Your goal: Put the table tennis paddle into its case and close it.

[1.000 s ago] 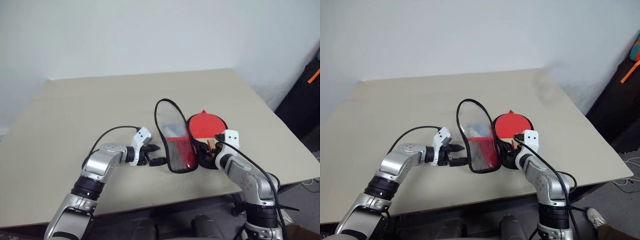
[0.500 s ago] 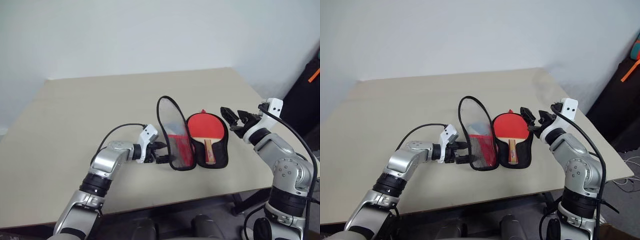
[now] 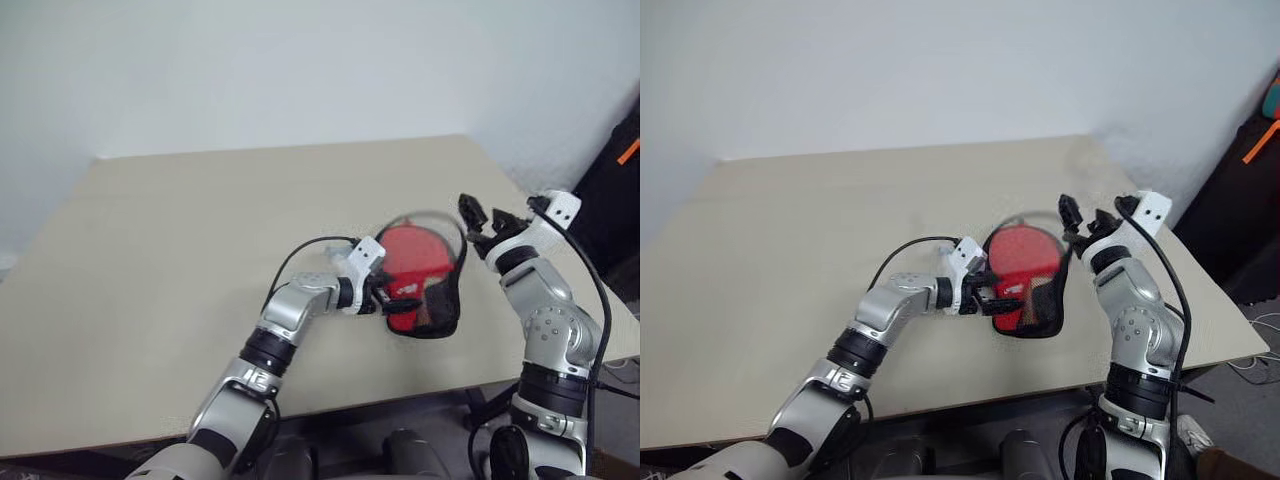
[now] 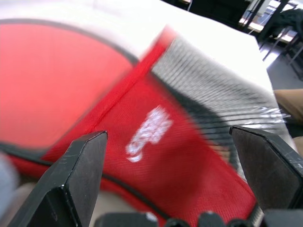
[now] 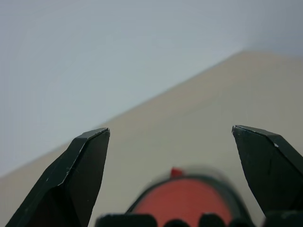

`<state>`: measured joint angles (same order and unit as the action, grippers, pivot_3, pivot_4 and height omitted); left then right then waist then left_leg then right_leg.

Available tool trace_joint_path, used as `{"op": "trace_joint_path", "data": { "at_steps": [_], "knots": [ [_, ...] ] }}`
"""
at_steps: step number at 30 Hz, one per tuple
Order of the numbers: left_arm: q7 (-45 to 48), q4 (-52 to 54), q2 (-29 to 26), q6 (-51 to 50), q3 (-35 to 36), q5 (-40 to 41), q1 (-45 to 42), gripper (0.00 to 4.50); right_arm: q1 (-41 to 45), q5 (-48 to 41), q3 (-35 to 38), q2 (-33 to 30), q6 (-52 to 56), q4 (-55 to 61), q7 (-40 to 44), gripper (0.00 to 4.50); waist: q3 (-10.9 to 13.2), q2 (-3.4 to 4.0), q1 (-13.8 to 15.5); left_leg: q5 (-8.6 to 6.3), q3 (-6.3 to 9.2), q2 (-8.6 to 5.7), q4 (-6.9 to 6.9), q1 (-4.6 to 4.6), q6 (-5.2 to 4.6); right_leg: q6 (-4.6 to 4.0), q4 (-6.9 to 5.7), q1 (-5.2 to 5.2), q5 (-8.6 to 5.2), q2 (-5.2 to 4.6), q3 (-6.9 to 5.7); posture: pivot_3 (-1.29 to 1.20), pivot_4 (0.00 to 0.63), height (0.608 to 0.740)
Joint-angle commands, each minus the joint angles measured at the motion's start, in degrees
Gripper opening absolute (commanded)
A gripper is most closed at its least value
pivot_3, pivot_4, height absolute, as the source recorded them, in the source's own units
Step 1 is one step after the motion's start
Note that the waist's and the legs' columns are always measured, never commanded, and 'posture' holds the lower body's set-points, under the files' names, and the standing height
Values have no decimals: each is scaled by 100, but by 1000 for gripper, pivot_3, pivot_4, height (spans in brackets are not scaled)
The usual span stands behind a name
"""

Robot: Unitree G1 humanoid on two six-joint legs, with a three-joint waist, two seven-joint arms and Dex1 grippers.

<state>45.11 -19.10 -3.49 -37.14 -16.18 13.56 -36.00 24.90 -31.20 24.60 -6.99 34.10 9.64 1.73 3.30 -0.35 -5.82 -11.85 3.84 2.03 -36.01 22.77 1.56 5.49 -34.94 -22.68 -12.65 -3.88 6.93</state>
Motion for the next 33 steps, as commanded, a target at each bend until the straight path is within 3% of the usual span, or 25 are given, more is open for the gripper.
{"op": "trace_joint_path", "data": {
  "at_steps": [1, 9, 20, 27, 30, 33],
  "knots": [
    [-408, 293, 9, -531, 499, 245, 22, 4500, 123, 45, 1, -61, -252, -51, -78, 4484, 1, 3, -13, 0, -1, 0, 0, -3, 0, 0, -1, 0, 0, 0, 3, 0, 0, 740],
    [-1194, 822, -62, -2656, 1893, 1247, 36, 4500, -17, 224, -263, 27, -495, -203, -100, 4484, 2, 14, -31, 0, 0, 0, -3, -4, 0, 0, -4, 5, 0, 0, 3, 0, 0, 740],
    [-1218, -180, 711, -3474, 1694, 1488, -457, 4500, 18, 209, -265, -63, -565, -371, -147, 4484, 3, 13, -1, 0, 4, -4, -6, -4, 1, 1, 7, 15, 0, 0, 2, 0, 0, 740],
    [-1056, -610, 894, -3599, 1615, 1592, -613, 4500, -108, 202, -231, -58, -561, -235, -239, 4484, 3, 16, -4, 0, 5, -4, 2, -4, 1, 0, 8, 10, -1, 2, 2, 0, 0, 740],
    [-1186, -690, 895, -3549, 1880, 1636, -632, 3880, -137, 195, -208, -72, -572, -223, -268, 4500, 3, 16, -4, 0, 5, -4, 0, -4, 1, 0, 10, 11, -1, 1, 3, 0, 0, 740],
    [-1315, -730, 865, -3596, 2094, 1650, -616, 2857, -147, 221, -209, -94, -596, -266, -287, 4500, 4, 16, -4, 0, 5, -4, 0, -2, 1, 0, 9, 8, -1, 1, 3, 0, 0, 740]
  ]
}}
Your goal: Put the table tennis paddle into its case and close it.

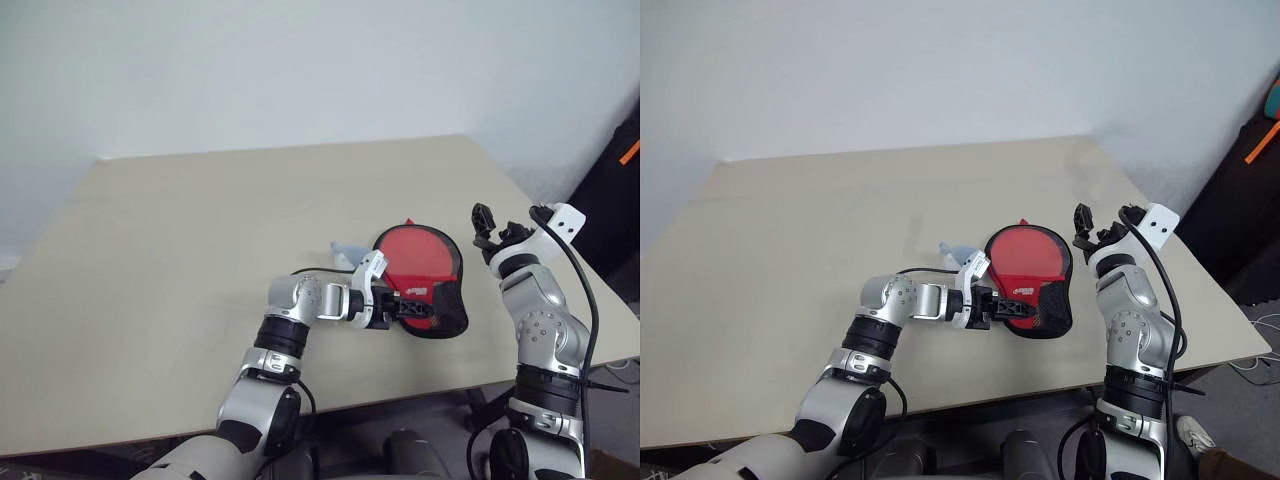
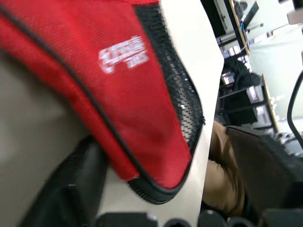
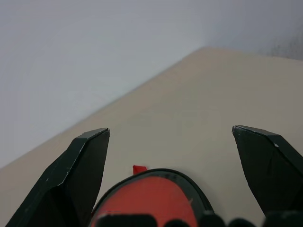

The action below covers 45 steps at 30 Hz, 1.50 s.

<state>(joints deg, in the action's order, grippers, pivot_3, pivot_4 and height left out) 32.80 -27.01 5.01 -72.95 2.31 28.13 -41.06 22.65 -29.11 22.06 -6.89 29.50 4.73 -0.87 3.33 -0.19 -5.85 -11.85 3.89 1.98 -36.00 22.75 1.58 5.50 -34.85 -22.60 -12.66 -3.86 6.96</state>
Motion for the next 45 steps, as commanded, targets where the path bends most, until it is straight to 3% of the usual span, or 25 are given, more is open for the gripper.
{"op": "trace_joint_path", "data": {
  "at_steps": [1, 7, 9, 18, 25, 29, 39, 45],
  "knots": [
    [-96, 63, 7, -46, 303, 213, -101, 2516, 78, 9, 46, -101, -147, 213, -37, 4500, 0, 0, 0, 0, 0, 0, 0, 0, 0, 0, 0, 0, 0, 0, 0, 0, 0, 740],
    [57, 252, -115, -809, 561, 617, 65, 348, 86, 33, -18, -99, -187, 156, -54, 4500, 0, 1, -5, 0, 0, 0, 1, 0, 0, 0, -1, -1, 0, 0, 0, 0, 0, 740],
    [237, 442, -275, -1022, 483, 772, 187, 11, 97, 35, -30, -108, -195, 133, -49, 4500, 1, 2, -11, 0, 0, 0, 3, 0, 0, 0, 0, -3, 0, 0, 0, 0, 0, 740],
    [695, 1470, -1475, -1943, 231, 1456, 789, 11, 74, 52, -68, -182, -142, 134, -50, 4500, 2, 5, -47, 0, 1, 1, 6, -1, 0, 0, -5, -5, 0, 0, 1, 0, 0, 740],
    [1106, 2472, -3362, -1955, -211, 3091, 1628, 11, 33, 106, -178, -223, -82, 63, -22, 4500, 5, 8, -148, 0, 3, 4, 10, -2, 1, -1, -12, -9, 0, 0, 1, 0, 0, 740],
    [1204, 2665, -4019, -1955, -376, 3511, 1885, 11, 39, 109, -202, -184, -92, 23, 1, 4500, 6, 9, -140, -1, 2, 3, 8, -2, 2, -3, -10, -9, -1, -2, 1, 0, 0, 740],
    [358, 1825, -2759, -1953, -370, 2984, 1485, 11, 189, 142, -297, -182, -193, -166, 18, 4500, 7, 10, -99, -1, 3, 2, 4, -3, 2, -2, -7, -4, -1, -2, -1, 0, 0, 740],
    [304, 1742, -2626, -1955, -470, 2898, 1481, 11, 217, 164, -299, -194, -196, -173, 4, 4500, 6, 12, -114, 0, 2, 2, 7, -3, 1, -2, -6, -5, -1, -1, 0, 0, 0, 740]
  ]
}}
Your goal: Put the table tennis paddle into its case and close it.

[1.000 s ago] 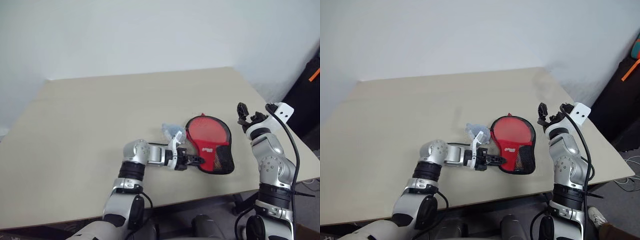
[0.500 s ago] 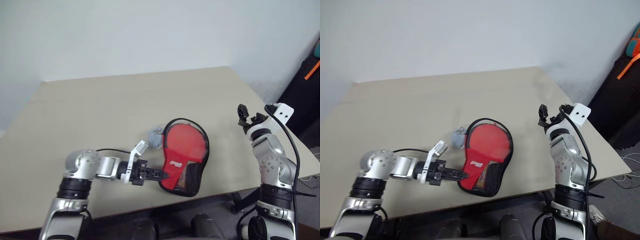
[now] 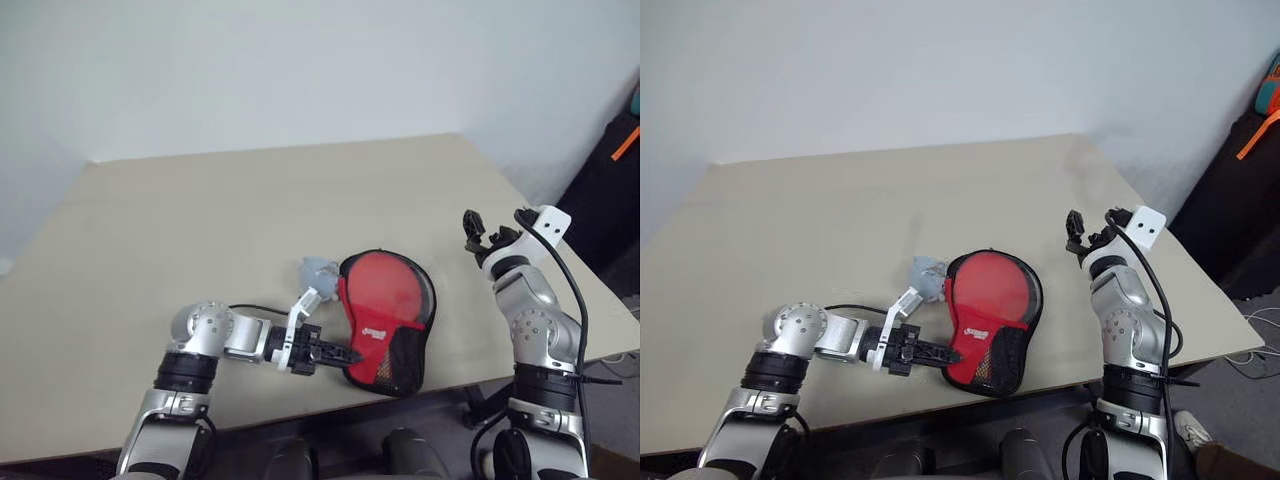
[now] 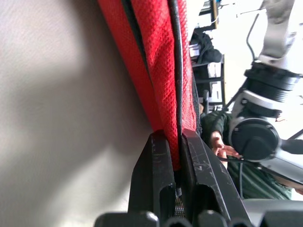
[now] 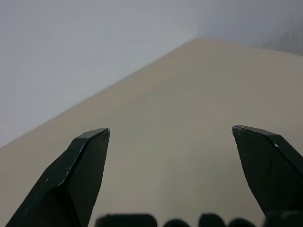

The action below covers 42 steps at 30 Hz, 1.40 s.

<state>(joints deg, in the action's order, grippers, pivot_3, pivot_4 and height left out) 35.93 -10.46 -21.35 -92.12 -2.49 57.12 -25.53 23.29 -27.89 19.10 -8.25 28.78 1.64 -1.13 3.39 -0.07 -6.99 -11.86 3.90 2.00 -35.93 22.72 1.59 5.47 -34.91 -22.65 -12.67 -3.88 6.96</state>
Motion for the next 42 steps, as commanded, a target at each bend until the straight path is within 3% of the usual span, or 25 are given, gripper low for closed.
{"op": "trace_joint_path", "data": {
  "at_steps": [1, 2, 6, 12, 17, 24, 33, 37, 42],
  "knots": [
    [-46, 96, -23, -38, -8, -66, -75, 11, 146, 47, -4, -64, -124, 140, 35, 4500, 0, 0, 0, 0, 0, 0, 0, 0, 0, 0, 0, 0, 0, 0, 0, 0, 0, 740],
    [-83, 78, -65, -38, -26, -131, -76, 544, 142, 48, -1, -71, -120, 134, 42, 4500, 0, 0, 1, 0, 0, 0, 0, 0, 0, 0, 0, 1, 0, 0, 0, 0, 0, 740],
    [28, 183, -299, -38, -30, -102, 7, 1788, 160, 30, 2, -77, -101, 103, 82, 4500, 0, 0, -1, 0, 0, 0, -1, 0, 0, 0, 0, 0, 0, 0, 0, 0, 0, 740],
    [918, 812, -1293, 396, -694, -352, -16, 3822, 248, 24, -34, -45, -234, 61, 239, 4500, 0, 0, -47, 0, 0, 1, 9, -2, 1, -1, -3, -7, 0, 2, 0, 0, 0, 740],
    [1737, 1207, -1809, 1742, -1090, -919, -305, 3822, 308, -42, -164, -52, -389, 84, 629, 4500, 3, 2, -38, -1, -1, 1, 9, -1, 2, -2, 0, -8, 0, 0, 1, 0, 0, 740],
    [1400, 1696, -941, 2940, -959, -1433, -670, 3822, 591, -367, -369, -146, -160, -76, 1414, 4500, 6, 1, 14, -1, -4, 0, 6, 11, 1, 0, 9, -8, 0, -3, 1, 0, 0, 740],
    [385, 1316, 381, 4017, -2146, -3083, -1012, 3822, 1391, 461, -1181, -565, -13, -1417, 1853, 4500, 6, 2, -2, 1, -6, 0, -6, 1, -2, 2, 5, 5, 1, 1, 5, 0, 0, 740],
    [316, 819, 541, 4608, -2750, -3920, -1183, 3822, 1882, 494, -1607, -572, 419, -2037, 2563, 4500, 7, 6, -27, 2, -4, 0, -5, -2, -3, 2, -1, 3, 1, 7, 8, 0, 0, 740],
    [391, 518, 578, 4635, -2944, -4303, -1143, 3822, 2625, 454, -1864, -469, 806, -2862, 3450, 4500, 8, 7, -19, 2, -1, 0, -6, 1, -3, 7, 1, 6, 4, 7, 7, 0, 0, 740]
  ]
}}
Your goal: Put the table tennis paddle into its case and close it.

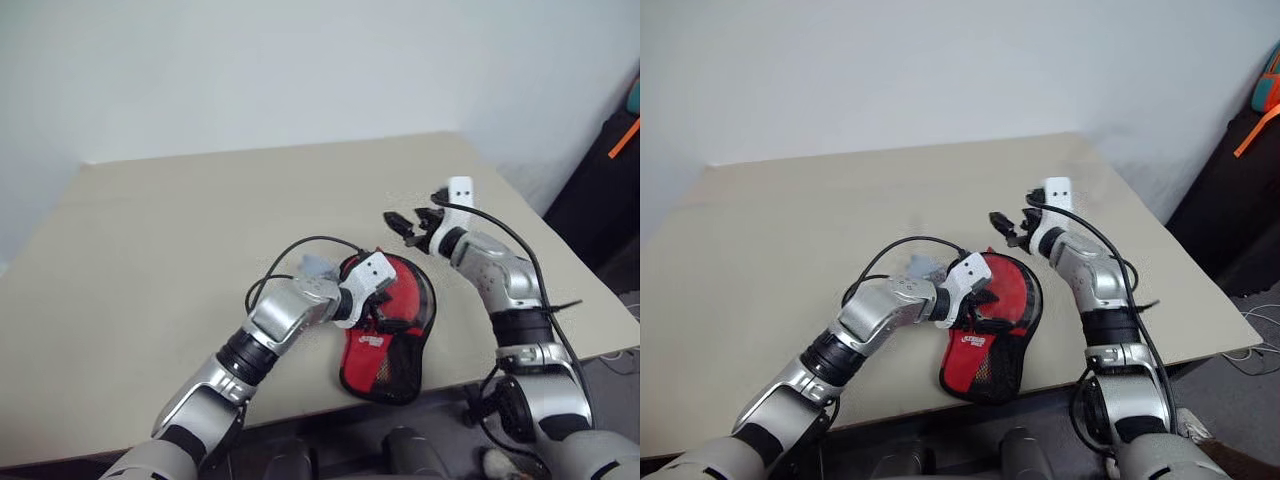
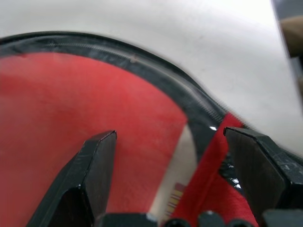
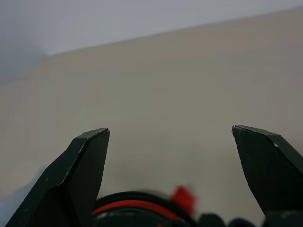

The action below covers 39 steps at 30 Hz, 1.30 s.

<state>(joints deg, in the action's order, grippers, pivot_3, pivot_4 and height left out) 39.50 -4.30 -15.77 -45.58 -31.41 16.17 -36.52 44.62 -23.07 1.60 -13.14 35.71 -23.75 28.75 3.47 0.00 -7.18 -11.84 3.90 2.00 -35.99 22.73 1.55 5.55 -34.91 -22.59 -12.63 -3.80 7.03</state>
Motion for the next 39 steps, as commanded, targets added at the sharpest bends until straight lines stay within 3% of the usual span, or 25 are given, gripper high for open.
{"op": "trace_joint_path", "data": {
  "at_steps": [1, 10, 17, 27, 39],
  "knots": [
    [38, -106, 46, -95, -12, -199, -14, 3822, 694, 57, -190, 60, 70, -628, 617, 4500, 0, 0, -2, 0, 0, 0, -1, -1, 0, 5, 0, 2, 3, 0, 0, 0, 0, 740],
    [-56, -233, 204, -227, 6, -461, 174, 3822, 2426, 687, -629, 632, -432, -3393, 2168, 4500, -2, 1, -6, 0, 7, 0, -5, -8, 0, 12, -10, 9, 5, 1, -5, 0, 0, 740],
    [-107, -236, 365, -294, 88, -560, 292, 3822, 2983, 1377, -1071, 1080, -369, -4484, 3305, 4500, -7, -3, -4, -1, 12, 0, -11, -10, 2, 13, -16, 15, 4, 1, -9, 0, 0, 740],
    [-258, -297, 530, -143, 87, -795, 392, 3822, 2901, 2504, -1510, 1464, -414, -5078, 3308, 4500, -92, -14, 3, -2, 22, -2, -14, -14, 5, 22, -34, 18, -4, 1, -16, 0, 0, 740],
    [-304, -289, 569, -157, 167, -842, 448, 3822, 2854, 2958, -1456, 1747, -132, -5200, 3500, 4500, -163, -22, 3, -11, 35, -3, -22, -26, 19, 17, -79, 20, -36, 1, -27, 0, 0, 740]
  ]
}}
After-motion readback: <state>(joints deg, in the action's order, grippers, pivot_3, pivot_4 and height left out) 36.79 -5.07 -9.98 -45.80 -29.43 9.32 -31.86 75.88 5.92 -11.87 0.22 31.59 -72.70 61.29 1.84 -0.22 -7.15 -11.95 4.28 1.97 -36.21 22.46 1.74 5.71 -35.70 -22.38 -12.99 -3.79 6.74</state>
